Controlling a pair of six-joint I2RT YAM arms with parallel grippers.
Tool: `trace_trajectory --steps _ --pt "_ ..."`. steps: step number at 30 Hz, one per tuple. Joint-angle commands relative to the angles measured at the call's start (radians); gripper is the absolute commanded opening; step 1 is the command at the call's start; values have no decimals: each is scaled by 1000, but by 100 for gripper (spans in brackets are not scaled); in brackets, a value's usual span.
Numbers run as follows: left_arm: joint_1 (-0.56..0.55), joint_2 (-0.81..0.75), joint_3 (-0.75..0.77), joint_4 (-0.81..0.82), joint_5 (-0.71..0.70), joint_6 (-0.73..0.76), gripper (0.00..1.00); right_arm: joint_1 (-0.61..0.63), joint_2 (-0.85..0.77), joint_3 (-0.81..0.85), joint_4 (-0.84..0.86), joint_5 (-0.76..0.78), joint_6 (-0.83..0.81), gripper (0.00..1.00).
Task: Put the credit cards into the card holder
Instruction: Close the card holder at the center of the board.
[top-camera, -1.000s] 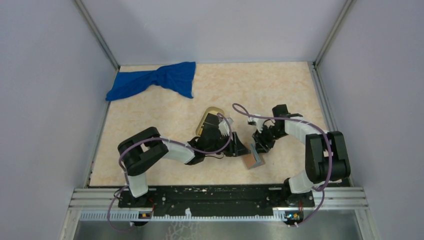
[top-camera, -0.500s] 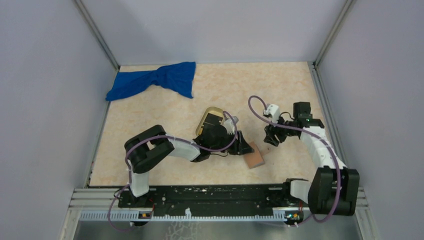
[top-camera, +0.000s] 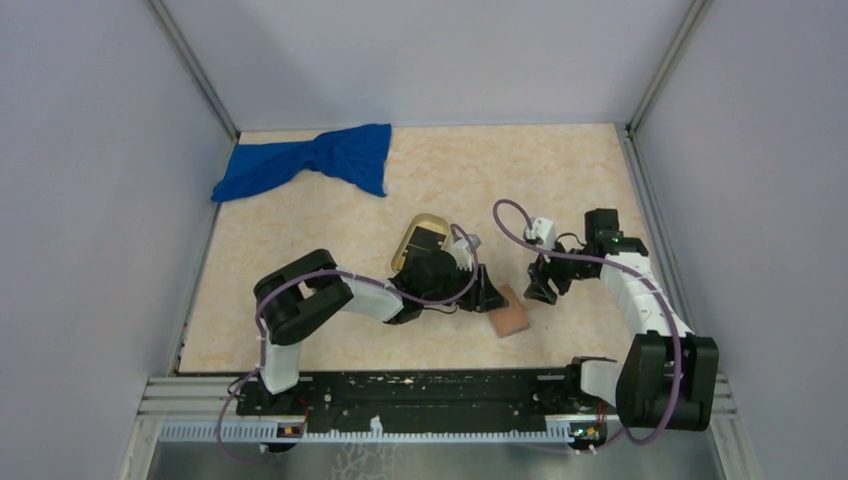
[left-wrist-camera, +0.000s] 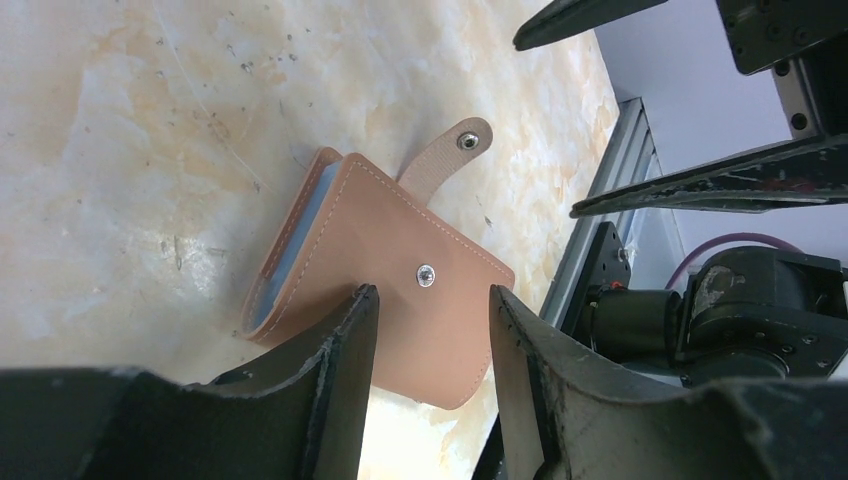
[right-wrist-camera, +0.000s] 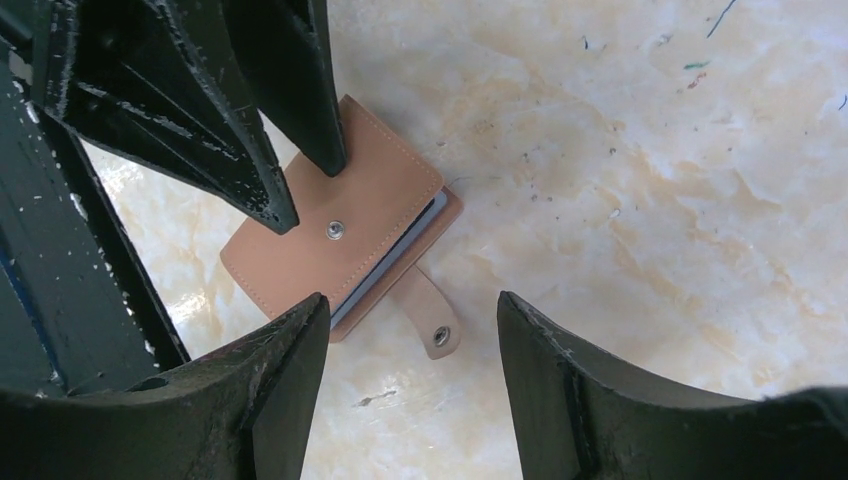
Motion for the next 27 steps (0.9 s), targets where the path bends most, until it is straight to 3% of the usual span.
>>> trace_trajectory --steps 1,10,16,27 --pt "0 34 27 -1 -12 40 52 -14 26 14 52 37 74 62" --pt "-1 36 56 -54 -25 66 49 -22 82 -6 153 166 240 58" --pt "-2 40 71 -94 -42 67 44 -29 187 18 97 193 227 39" --pt "-3 49 82 -113 -47 73 38 -49 223 41 28 153 198 27"
